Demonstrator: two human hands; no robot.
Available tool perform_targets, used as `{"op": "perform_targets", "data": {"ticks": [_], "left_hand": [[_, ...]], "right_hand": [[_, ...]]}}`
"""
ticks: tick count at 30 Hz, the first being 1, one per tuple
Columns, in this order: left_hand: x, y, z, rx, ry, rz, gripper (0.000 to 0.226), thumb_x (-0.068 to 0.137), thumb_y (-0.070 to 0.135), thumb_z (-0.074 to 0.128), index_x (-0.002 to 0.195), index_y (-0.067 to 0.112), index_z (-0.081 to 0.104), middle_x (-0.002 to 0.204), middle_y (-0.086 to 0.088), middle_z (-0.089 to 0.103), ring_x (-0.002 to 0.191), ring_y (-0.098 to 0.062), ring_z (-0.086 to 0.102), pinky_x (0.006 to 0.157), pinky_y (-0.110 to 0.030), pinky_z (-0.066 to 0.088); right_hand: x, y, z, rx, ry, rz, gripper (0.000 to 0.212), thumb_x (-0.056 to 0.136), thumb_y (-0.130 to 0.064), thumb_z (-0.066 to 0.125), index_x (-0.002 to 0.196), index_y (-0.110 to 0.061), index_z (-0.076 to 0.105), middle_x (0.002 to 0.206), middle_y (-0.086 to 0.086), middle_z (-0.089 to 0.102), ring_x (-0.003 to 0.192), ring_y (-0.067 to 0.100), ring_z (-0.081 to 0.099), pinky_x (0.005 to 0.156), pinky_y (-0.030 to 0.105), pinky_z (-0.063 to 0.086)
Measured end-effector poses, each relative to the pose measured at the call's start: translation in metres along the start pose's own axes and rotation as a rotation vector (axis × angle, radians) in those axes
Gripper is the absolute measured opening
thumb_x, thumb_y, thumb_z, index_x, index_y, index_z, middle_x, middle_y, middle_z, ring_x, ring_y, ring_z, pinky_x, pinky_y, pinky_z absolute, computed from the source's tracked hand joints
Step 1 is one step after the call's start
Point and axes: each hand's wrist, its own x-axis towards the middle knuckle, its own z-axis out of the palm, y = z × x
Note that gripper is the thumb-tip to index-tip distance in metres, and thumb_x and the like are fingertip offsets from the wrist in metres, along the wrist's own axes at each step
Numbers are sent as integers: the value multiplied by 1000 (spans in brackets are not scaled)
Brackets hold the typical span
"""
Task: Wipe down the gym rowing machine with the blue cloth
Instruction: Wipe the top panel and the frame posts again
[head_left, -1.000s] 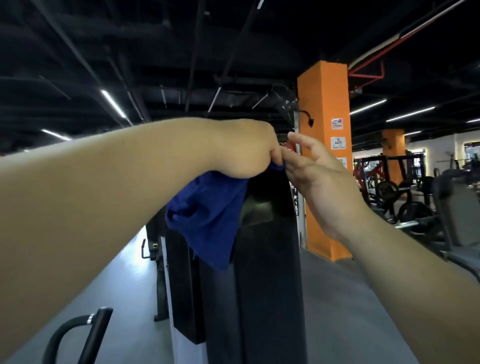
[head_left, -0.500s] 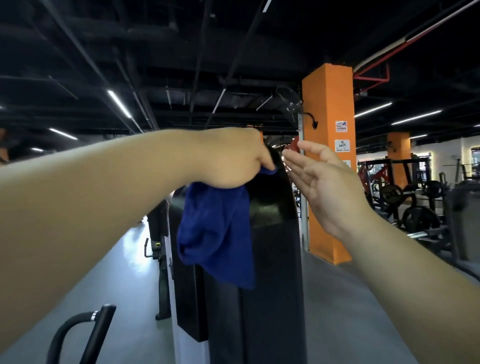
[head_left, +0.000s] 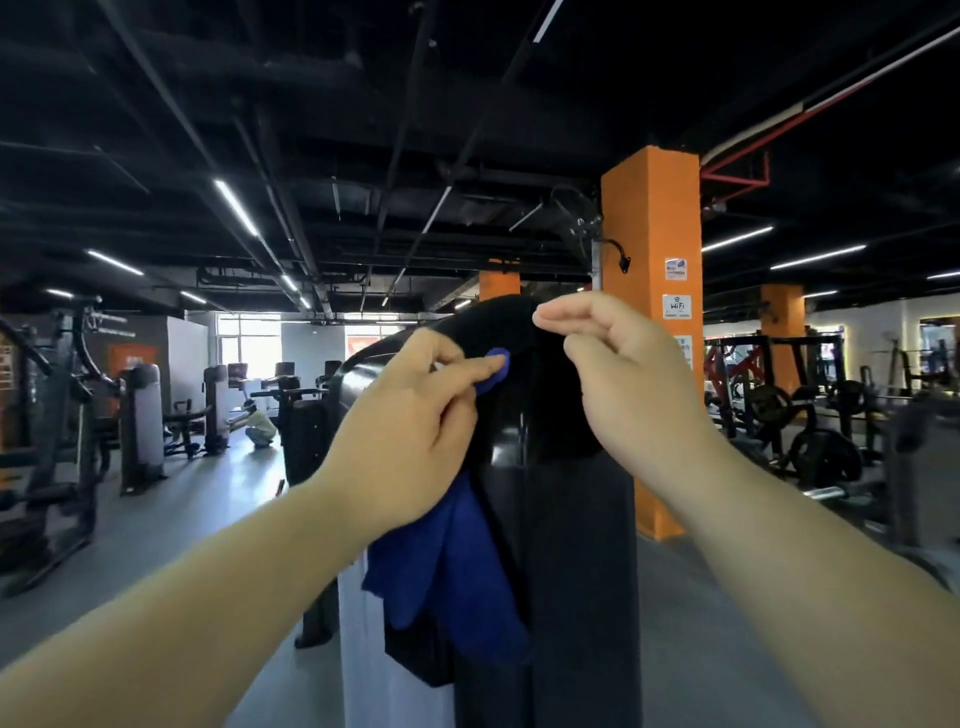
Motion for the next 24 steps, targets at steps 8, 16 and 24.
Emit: {"op": "perform_targets", "data": {"ticks": [8, 16, 24], "left_hand": [[-6, 1, 1, -28, 97, -60, 35, 89, 20, 50, 116, 16, 72, 103, 2, 54, 77, -9, 44, 69, -23, 39], [-54, -8, 13, -58, 193, -23, 36, 96, 25, 47, 118, 6, 68, 103, -1, 49, 75, -10, 50, 70, -14, 41], [-45, -4, 13, -93, 242, -77, 24, 97, 18, 55, 113, 10, 70, 102, 5, 54, 86, -9, 53, 75, -10, 40]], "right_hand": [[-26, 3, 34, -218, 115, -55, 35, 103, -15, 39, 123, -32, 62, 127, -28, 53, 127, -11, 43, 116, 33, 33], [-33, 14, 48, -373, 230, -157, 32, 96, -28, 41, 118, -29, 64, 139, -13, 55, 132, -5, 42, 123, 33, 10], [-32, 18, 48, -364, 237, -160, 30, 97, -29, 41, 117, -31, 63, 138, -15, 56, 132, -4, 44, 123, 35, 10]]}}
